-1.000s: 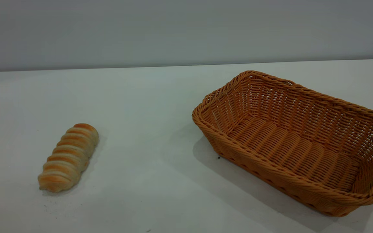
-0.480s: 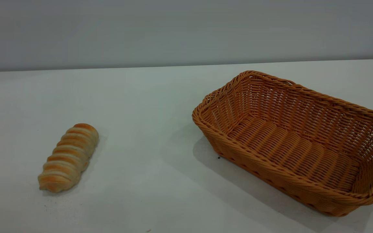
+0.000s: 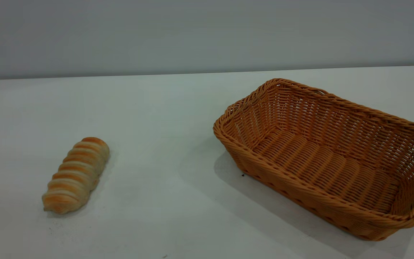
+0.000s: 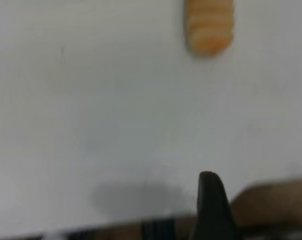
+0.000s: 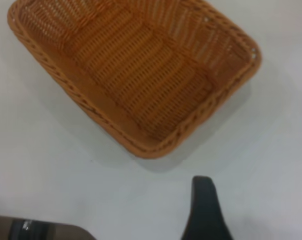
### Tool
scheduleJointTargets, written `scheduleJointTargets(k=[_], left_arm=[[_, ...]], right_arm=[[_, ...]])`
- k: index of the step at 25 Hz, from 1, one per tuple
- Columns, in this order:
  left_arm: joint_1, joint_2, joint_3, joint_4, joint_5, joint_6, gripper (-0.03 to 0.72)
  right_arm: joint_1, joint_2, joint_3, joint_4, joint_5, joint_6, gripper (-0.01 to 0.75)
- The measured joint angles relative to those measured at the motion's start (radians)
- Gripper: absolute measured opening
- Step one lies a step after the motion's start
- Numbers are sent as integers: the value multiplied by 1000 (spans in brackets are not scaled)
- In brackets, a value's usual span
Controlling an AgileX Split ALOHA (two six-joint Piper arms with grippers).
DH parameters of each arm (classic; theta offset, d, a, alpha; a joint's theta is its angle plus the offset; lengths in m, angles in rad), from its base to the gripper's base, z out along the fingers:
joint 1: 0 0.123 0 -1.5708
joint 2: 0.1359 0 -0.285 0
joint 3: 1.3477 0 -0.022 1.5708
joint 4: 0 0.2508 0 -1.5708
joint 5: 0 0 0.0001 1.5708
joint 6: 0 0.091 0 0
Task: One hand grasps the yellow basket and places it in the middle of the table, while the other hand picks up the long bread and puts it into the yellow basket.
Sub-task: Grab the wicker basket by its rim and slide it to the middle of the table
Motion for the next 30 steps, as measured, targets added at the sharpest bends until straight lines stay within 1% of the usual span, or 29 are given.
scheduleJointTargets(k=[3,5,8,12,14,18,22,26,30], left_arm=[[0,110,-13,-1,-124,-38,544],[0,184,-31,-1,-182,-49,544],[0,308,-70,-1,-230,-53,544],[0,432,-121,-7,-244,-56,544],[0,469,-131,-14,-245,-56,544],[0,482,-134,-14,-245,-56,544],[0,482,-137,-14,-246,-57,544],[0,482,-137,-14,-246,-57,544],[0,482,-137,-14,-246,-58,544]], right_arm=[[0,167,-54,10,-47,14,523],[0,276,-99,10,-61,43,523],[0,427,-163,11,-80,78,523],[-1,577,-219,10,-119,103,523],[-15,634,-224,10,-140,122,523],[-85,723,-224,10,-159,134,523],[-149,801,-224,48,-216,132,523],[-159,892,-224,118,-247,99,523],[-159,973,-224,136,-270,84,523]])
